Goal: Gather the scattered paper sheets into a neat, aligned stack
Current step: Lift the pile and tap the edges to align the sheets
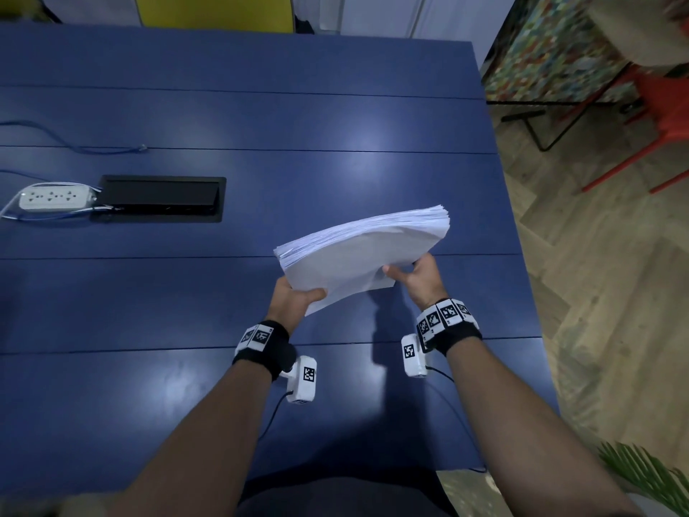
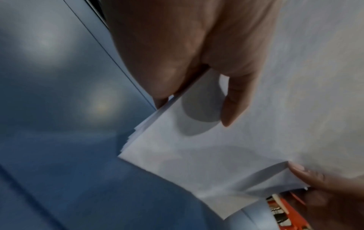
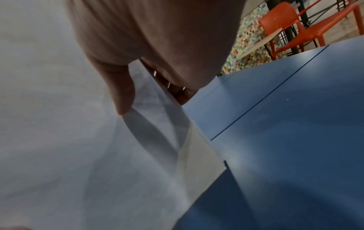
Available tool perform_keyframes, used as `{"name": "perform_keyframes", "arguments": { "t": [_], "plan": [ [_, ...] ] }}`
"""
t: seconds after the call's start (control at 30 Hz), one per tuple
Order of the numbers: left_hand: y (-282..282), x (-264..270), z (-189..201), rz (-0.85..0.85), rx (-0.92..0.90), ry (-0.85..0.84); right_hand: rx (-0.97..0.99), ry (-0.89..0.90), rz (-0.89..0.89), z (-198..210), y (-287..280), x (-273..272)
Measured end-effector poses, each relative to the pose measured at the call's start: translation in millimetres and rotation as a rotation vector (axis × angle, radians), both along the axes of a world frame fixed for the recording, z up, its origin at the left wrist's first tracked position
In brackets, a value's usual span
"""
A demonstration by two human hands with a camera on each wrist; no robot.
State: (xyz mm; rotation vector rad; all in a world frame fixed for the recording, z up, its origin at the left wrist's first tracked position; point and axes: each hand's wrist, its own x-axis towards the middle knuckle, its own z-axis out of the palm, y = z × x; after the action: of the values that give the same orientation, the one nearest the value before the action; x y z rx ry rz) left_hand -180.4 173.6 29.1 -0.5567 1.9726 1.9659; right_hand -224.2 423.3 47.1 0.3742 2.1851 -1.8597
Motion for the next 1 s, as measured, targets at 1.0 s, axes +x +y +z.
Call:
{"name": "perform_keyframes", "arguments": {
  "t": [1.0],
  "plan": [
    [-40,-19,25,-0.105,-0.058,0.179,-0.096,-0.019,0.268,31,9,3]
  ]
}}
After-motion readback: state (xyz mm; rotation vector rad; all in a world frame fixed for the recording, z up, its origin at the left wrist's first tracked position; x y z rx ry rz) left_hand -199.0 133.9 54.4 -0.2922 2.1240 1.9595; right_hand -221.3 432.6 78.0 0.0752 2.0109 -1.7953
